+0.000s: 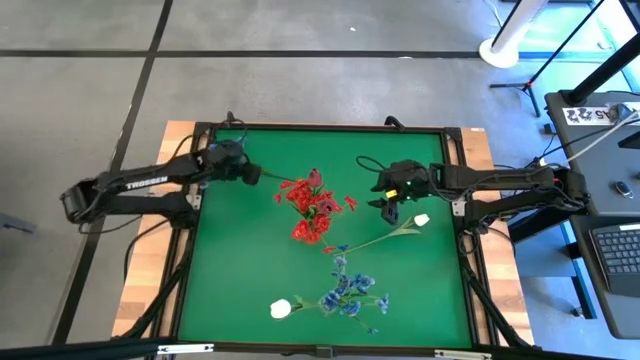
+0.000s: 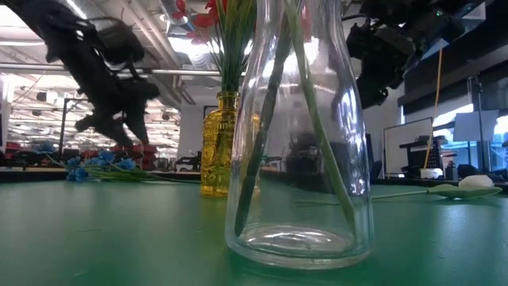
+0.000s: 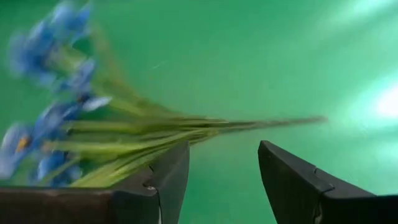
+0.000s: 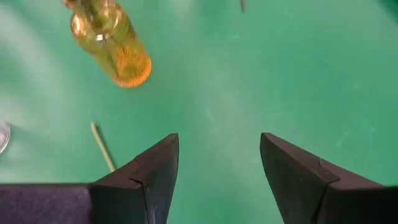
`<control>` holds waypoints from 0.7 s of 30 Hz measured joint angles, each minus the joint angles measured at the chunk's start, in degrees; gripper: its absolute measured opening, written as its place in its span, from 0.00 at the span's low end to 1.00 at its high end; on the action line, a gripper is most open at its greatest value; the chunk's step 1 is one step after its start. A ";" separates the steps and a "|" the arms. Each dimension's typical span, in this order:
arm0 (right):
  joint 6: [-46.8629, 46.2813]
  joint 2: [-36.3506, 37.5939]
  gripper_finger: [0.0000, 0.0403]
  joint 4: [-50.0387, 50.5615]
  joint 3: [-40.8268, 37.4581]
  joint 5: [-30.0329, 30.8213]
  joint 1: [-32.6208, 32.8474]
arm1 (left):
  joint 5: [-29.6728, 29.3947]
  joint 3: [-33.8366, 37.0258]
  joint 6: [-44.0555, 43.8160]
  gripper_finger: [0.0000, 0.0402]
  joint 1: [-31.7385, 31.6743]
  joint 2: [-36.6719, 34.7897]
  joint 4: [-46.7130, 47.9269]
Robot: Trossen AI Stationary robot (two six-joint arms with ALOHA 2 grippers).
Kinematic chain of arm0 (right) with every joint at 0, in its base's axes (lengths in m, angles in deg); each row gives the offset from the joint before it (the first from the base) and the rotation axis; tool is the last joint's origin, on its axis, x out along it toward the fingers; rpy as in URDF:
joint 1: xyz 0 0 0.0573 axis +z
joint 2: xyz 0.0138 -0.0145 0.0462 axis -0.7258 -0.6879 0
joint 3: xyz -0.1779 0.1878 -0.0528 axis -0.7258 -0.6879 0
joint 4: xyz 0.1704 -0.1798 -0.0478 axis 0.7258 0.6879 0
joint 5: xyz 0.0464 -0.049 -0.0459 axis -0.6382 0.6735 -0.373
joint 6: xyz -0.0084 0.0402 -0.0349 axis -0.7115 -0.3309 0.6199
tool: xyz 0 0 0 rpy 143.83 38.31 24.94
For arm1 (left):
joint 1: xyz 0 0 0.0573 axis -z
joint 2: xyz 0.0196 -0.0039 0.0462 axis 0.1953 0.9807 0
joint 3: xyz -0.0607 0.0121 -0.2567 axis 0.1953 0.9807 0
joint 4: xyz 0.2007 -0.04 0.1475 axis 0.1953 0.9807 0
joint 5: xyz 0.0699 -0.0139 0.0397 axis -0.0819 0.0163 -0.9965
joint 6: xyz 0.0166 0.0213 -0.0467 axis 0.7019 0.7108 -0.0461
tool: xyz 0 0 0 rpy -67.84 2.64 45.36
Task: Sort flowers into vase by color
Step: Put the blue flowers into the transparent vase
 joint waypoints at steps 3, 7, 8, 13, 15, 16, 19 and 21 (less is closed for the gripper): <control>0.50 0.00 0.56 -1.96 0.00 1.07 0.00 | 0.75 -0.80 -6.43 0.46 -2.09 4.63 -0.86; 1.63 0.00 0.56 -2.85 0.00 1.40 0.00 | 2.00 -3.59 -8.10 0.46 -2.12 10.10 -1.81; 1.71 0.00 0.56 -2.60 0.00 1.40 0.00 | 2.08 -4.74 -8.10 0.46 -1.91 11.25 -1.83; 3.19 0.00 0.56 -2.52 0.00 1.48 0.00 | 1.83 -12.16 -4.42 0.46 -1.31 17.09 -1.60; 3.23 0.00 0.56 -2.52 0.00 1.50 0.00 | 1.86 -15.15 1.73 0.46 -1.33 19.39 -1.66; 3.23 0.00 0.56 -2.50 -0.01 1.50 0.00 | 2.05 -16.39 5.47 0.46 -1.13 20.49 -1.46; 3.23 0.00 0.56 -2.26 -0.02 1.43 0.00 | 3.93 -19.65 14.77 0.46 -0.23 23.32 2.06; 3.23 0.00 0.56 -1.97 -0.02 1.41 0.00 | 4.01 -21.38 19.51 0.46 0.20 25.00 7.01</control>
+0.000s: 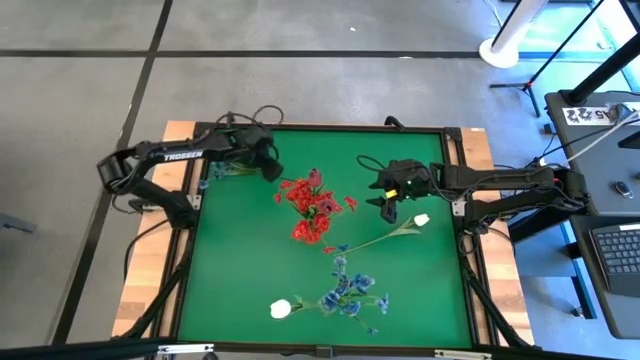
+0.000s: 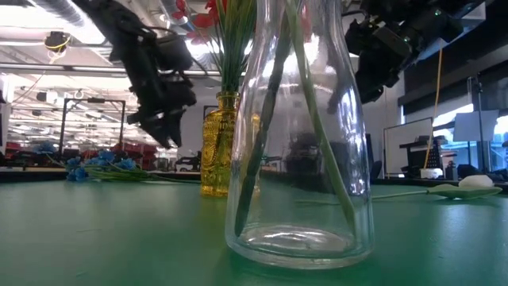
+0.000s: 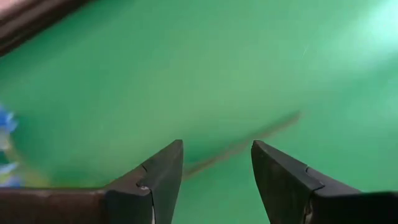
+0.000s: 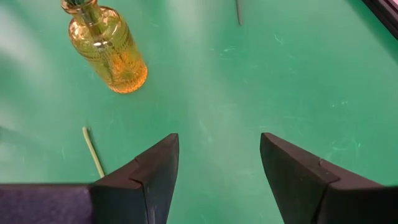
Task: Sort flowers into vase by color
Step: Put the blue flowers into the transparent vase
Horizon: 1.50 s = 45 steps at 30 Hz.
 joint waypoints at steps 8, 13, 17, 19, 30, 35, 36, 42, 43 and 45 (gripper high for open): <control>-0.04 -0.02 0.56 0.24 0.00 -0.04 0.00 | -7.17 -1.85 11.86 0.46 -1.40 6.41 18.83; -0.08 -0.02 0.56 -0.16 0.00 -0.05 0.00 | -11.80 -1.87 18.92 0.46 -0.42 8.35 17.62; -0.13 -0.02 0.56 -0.16 0.00 -0.06 0.00 | -17.19 -1.89 22.66 0.46 0.67 8.53 14.95; -0.13 -0.02 0.56 -0.16 -0.02 -0.06 0.00 | -16.66 -1.89 24.05 0.46 0.81 8.55 14.45; 1.73 -0.02 0.56 -0.70 -0.04 -0.06 0.00 | -11.28 -1.89 30.56 0.46 0.17 8.55 10.62; 1.71 -0.02 0.56 -0.70 -0.04 -0.06 0.00 | -7.90 -1.74 30.51 0.46 -1.23 9.51 7.04; 1.68 -0.02 0.56 -0.69 -0.04 -0.06 0.00 | -7.90 -1.63 30.55 0.46 -1.54 10.30 7.32; 0.29 -0.04 0.56 -0.70 -0.04 -0.09 0.02 | -8.35 -2.03 30.92 0.46 -2.16 16.06 9.10; -0.06 -0.02 0.56 -0.70 -0.04 -0.09 0.02 | -8.92 -2.12 30.89 0.46 -2.02 16.62 9.35; -0.30 -0.04 0.56 -0.70 -0.04 -0.09 0.02 | -9.81 -2.13 30.85 0.46 -1.49 17.04 9.75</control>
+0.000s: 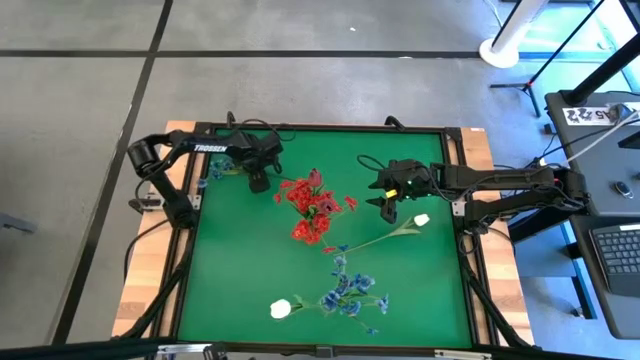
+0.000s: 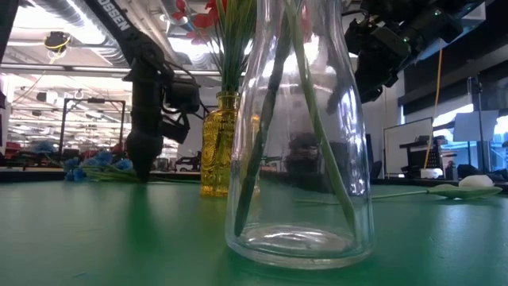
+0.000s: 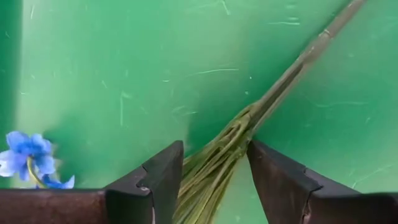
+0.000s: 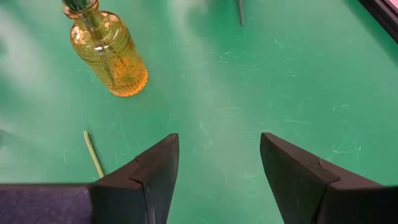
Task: Sort flowers into vase by color
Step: Put the blue flowers into the transparent vase
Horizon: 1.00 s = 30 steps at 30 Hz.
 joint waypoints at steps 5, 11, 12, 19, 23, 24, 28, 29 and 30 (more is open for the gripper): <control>0.00 0.01 0.56 -0.02 0.00 -0.01 0.00 | -1.97 -0.10 -0.54 0.32 2.37 -1.59 0.45; -0.03 0.02 0.56 -0.09 0.00 0.00 0.00 | -8.38 -4.75 -3.42 0.04 6.29 -4.77 8.18; -0.03 0.02 0.56 -0.11 0.00 0.00 0.00 | -9.30 -6.01 -4.21 0.03 6.90 -5.29 10.89; 0.23 0.00 0.56 0.10 1.75 0.31 0.00 | -17.42 -18.73 -10.92 0.02 12.93 -8.92 27.80; 0.28 0.00 0.56 -0.04 5.46 0.55 0.00 | -19.79 -27.85 -13.68 0.01 16.36 -11.74 33.21; 0.39 0.00 0.56 -0.01 6.60 0.53 0.00 | -20.43 -30.24 -14.47 0.01 17.15 -12.52 34.10; 3.84 0.00 0.56 3.32 13.41 0.10 0.00 | -22.28 -38.57 -16.70 0.01 20.44 -15.57 34.55; 4.93 0.00 0.56 4.90 16.15 0.41 0.00 | -22.32 -40.54 -16.89 0.01 21.13 -16.30 34.55; 5.93 0.00 0.56 6.13 19.09 1.10 0.00 | -22.24 -42.53 -17.19 0.01 21.79 -17.06 34.46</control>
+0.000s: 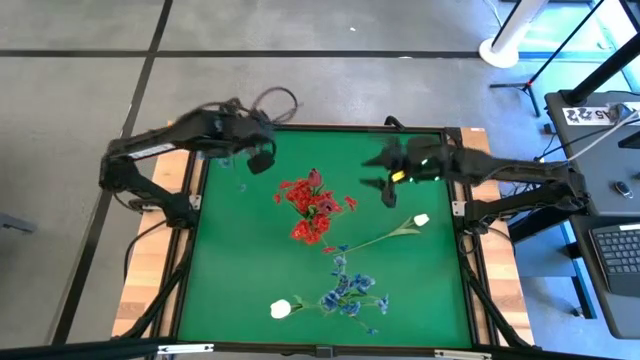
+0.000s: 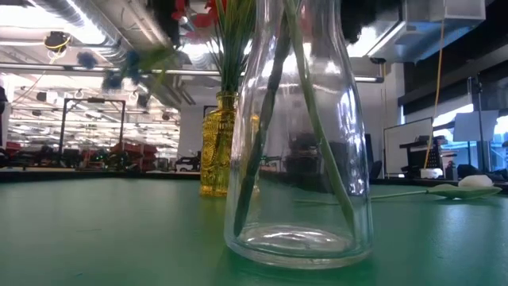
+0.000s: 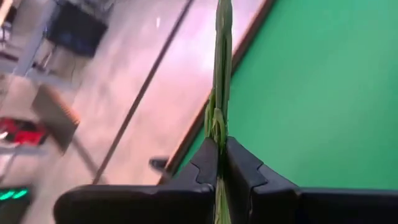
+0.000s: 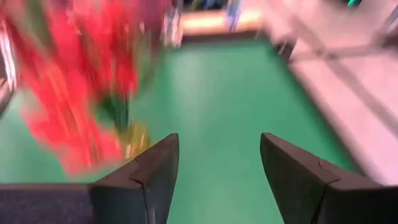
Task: Sort flowers into vase by color
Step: Put the blue flowers into the transparent vase
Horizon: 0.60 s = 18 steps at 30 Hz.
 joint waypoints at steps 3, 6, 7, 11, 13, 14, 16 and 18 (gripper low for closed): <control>1.98 0.04 0.56 0.38 8.03 1.88 0.06 | 2.15 -5.77 -2.41 0.01 1.03 -1.16 -0.41; 8.01 -0.51 0.56 -3.00 13.47 0.88 1.36 | 8.35 -11.01 -6.61 0.01 0.38 -1.08 -0.35; 11.64 -0.71 0.56 -3.47 14.55 0.93 1.86 | 10.98 -12.30 -8.01 0.01 0.00 -1.05 -0.35; 22.99 -2.94 0.56 -4.91 16.60 4.77 4.07 | 19.87 -14.32 -12.57 0.01 -1.65 -0.85 -0.73; 25.10 -4.38 0.56 -4.79 16.86 7.66 4.65 | 20.31 -14.32 -13.54 0.01 -1.96 -0.74 -0.07; 25.64 -5.06 0.56 -4.68 16.89 8.93 4.81 | 20.32 -14.32 -14.19 0.01 -2.03 -0.54 0.53; 25.91 -6.14 0.56 -3.95 16.89 10.87 5.35 | 20.31 -14.32 -15.16 0.01 -2.01 -0.16 0.94; 26.99 -7.13 0.56 -4.14 16.89 12.34 5.29 | 20.34 -14.26 -15.78 0.01 -2.01 0.37 1.61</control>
